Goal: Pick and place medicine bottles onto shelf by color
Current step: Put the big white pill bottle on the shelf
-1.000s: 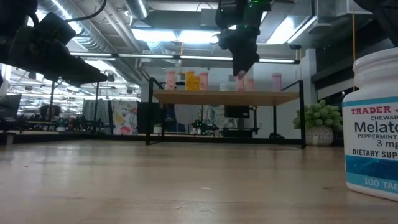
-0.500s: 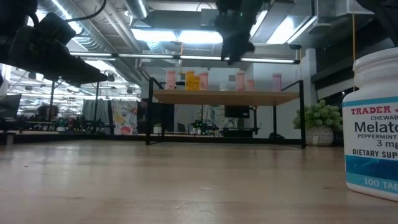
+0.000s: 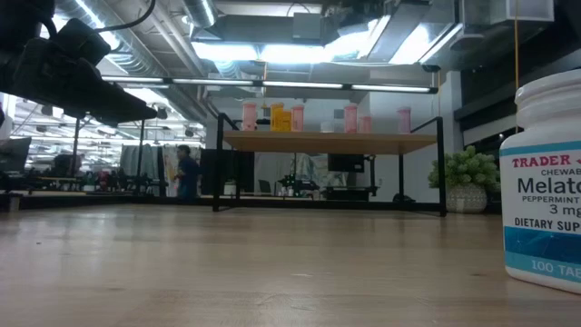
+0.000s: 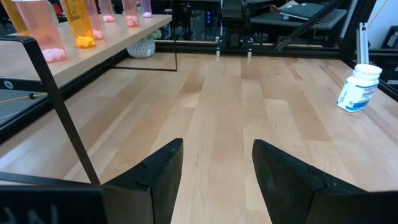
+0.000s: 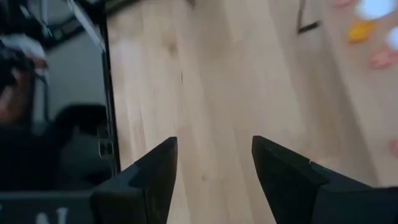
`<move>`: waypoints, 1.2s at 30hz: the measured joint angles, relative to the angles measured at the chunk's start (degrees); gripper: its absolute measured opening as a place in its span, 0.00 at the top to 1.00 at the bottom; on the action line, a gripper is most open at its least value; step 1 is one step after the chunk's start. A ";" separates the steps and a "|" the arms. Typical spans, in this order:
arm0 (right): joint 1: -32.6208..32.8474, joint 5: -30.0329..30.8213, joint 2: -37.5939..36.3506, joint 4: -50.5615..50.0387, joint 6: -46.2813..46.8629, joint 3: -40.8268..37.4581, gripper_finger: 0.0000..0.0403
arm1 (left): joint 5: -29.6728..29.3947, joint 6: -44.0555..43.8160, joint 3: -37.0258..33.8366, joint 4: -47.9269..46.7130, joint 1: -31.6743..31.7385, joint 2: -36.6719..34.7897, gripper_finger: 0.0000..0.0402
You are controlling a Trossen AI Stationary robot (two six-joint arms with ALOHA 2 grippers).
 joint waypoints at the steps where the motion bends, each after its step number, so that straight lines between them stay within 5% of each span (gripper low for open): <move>1: 2.12 1.41 -0.38 -0.24 0.15 -0.52 0.48 | -0.01 0.00 0.00 -0.01 0.01 0.02 0.53; 9: 18.96 14.83 -0.42 0.79 5.26 -6.61 0.48 | 0.00 -0.04 0.00 -0.07 0.02 0.00 0.53; 25: 38.99 15.16 -0.31 12.57 30.39 -36.72 0.48 | 0.00 -1.06 0.00 -0.13 0.02 0.01 0.53; 36: 43.67 15.21 -0.31 26.67 38.35 -46.05 0.48 | 0.01 -1.16 0.00 -0.16 0.02 0.01 0.53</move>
